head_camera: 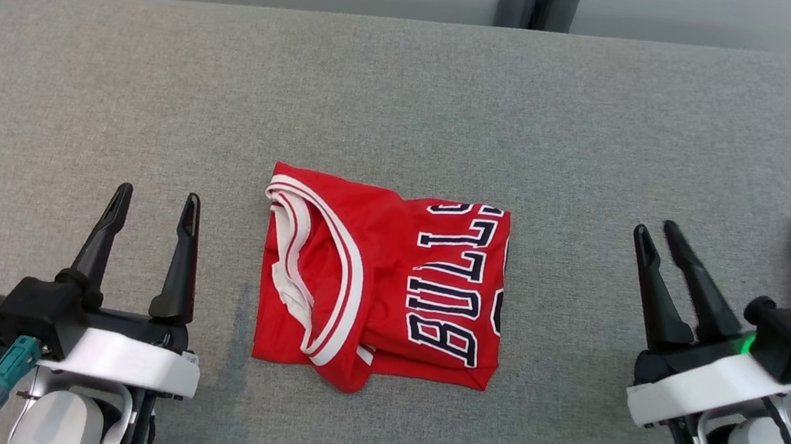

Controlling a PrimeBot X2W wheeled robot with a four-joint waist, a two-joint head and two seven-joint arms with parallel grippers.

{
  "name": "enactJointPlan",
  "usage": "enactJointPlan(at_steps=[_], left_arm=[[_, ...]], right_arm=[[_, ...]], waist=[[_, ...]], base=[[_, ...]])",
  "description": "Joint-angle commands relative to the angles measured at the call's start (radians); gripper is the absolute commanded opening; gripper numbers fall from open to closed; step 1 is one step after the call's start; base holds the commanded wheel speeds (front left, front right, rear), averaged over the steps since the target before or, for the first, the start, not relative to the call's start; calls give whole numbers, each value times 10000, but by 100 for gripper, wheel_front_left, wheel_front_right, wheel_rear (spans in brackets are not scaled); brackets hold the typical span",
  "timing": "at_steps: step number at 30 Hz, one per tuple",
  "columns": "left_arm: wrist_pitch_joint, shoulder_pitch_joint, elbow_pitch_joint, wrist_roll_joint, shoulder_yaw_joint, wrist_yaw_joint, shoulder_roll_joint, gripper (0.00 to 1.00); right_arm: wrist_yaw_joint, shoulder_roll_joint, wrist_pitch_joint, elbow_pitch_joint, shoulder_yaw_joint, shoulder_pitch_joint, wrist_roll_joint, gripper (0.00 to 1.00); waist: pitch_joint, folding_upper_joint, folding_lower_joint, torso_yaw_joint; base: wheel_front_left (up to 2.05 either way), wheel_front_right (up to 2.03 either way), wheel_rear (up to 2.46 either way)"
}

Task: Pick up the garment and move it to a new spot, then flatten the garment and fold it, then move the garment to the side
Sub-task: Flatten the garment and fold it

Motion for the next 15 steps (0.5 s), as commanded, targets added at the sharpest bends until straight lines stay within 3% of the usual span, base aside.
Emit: enactJointPlan(at_steps=[1,15], left_arm=[[-34,120,-6,99,80,-22,111,100],[-35,772,8,20,205,19,297,100]], right_arm=[[-5,-15,-10,-223,-520,380,-245,100],[-5,192,382,-1410,-2380,2149,-1049,100]], waist=[[-212,0,0,-156],[-896,0,0,-532]], base=[[0,0,0],[0,0,0]])
